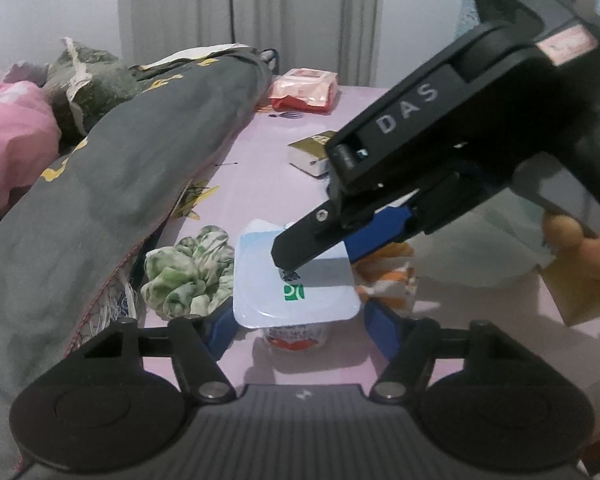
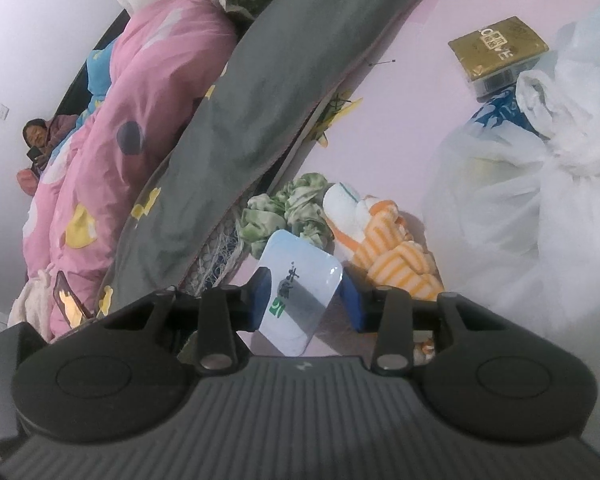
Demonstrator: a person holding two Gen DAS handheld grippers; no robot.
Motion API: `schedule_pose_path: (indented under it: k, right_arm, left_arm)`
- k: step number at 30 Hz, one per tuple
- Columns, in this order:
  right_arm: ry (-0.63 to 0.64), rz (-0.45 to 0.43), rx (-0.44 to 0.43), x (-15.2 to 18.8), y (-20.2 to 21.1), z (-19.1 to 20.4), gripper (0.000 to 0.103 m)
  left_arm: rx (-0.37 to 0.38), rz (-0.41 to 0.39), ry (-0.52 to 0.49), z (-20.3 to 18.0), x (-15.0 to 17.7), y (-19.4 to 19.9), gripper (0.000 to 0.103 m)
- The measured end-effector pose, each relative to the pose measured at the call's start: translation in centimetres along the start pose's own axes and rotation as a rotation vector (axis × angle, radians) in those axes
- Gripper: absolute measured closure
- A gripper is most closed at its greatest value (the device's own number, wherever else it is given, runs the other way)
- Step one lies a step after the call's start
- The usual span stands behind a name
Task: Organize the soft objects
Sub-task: 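Reach the right tool to the white yogurt cup and grasp it, then carry the yogurt cup with the right tool over the box and lower it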
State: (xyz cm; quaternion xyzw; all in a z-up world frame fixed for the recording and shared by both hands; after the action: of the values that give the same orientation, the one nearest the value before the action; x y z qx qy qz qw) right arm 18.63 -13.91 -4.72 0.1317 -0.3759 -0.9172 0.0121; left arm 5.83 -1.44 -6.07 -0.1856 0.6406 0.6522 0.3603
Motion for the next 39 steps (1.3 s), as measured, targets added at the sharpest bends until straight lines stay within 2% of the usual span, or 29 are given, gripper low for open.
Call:
schedule_pose_path:
  k: [6, 14, 18, 23, 28, 32, 36, 39]
  right_arm:
    - [0.005, -0.005, -0.005, 0.0, 0.0, -0.2, 0.069]
    - [-0.004, -0.031, -0.037, -0.1, 1.3, 0.1, 0.069]
    - [-0.005, -0.066, -0.067, -0.3, 3.1, 0.6, 0.069]
    - [-0.026, -0.163, -0.118, -1.1, 7.6, 0.6, 0.069]
    - [-0.067, -0.281, -0.139, -1.2, 13.8, -0.7, 0.069]
    - [-0.113, -0.399, -0.098, 0.0, 19.8, -2.9, 0.069]
    - [-0.185, -0.486, -0.037, 2.3, 25.3, -6.0, 0.069]
    - [-0.248, -0.513, 0.026, 4.7, 28.0, -9.0, 0.069]
  left_arm:
    - [-0.019, -0.035, 0.033, 0.4, -0.5, 0.0, 0.039]
    - [-0.045, -0.082, 0.001, 0.0, -1.7, 1.4, 0.039]
    - [-0.056, -0.136, -0.045, -0.5, -3.6, 2.7, 0.039]
    - [-0.041, -0.227, -0.131, -2.1, -7.5, 4.0, 0.04]
    - [0.041, -0.316, -0.233, -5.9, -12.3, 4.6, 0.042]
    - [0.184, -0.358, -0.276, -9.4, -15.1, 4.4, 0.042]
    - [0.37, -0.333, -0.297, -13.4, -16.9, 3.1, 0.043]
    - [0.491, -0.257, -0.329, -16.7, -17.4, 1.7, 0.043]
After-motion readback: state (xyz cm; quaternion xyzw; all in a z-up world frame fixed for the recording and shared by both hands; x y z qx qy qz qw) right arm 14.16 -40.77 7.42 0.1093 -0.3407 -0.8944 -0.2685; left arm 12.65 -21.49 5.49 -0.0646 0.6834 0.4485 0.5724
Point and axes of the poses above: each gripper's, at about its wrist camera, not at the fingertips, and y roughly against the way its jaws point, z to its left, x to its underside, the point moved 1 cm from there along -y, roughly the way its jaws point, and after that the axes turned 10 degrees about -y, right-handed, at the moved point
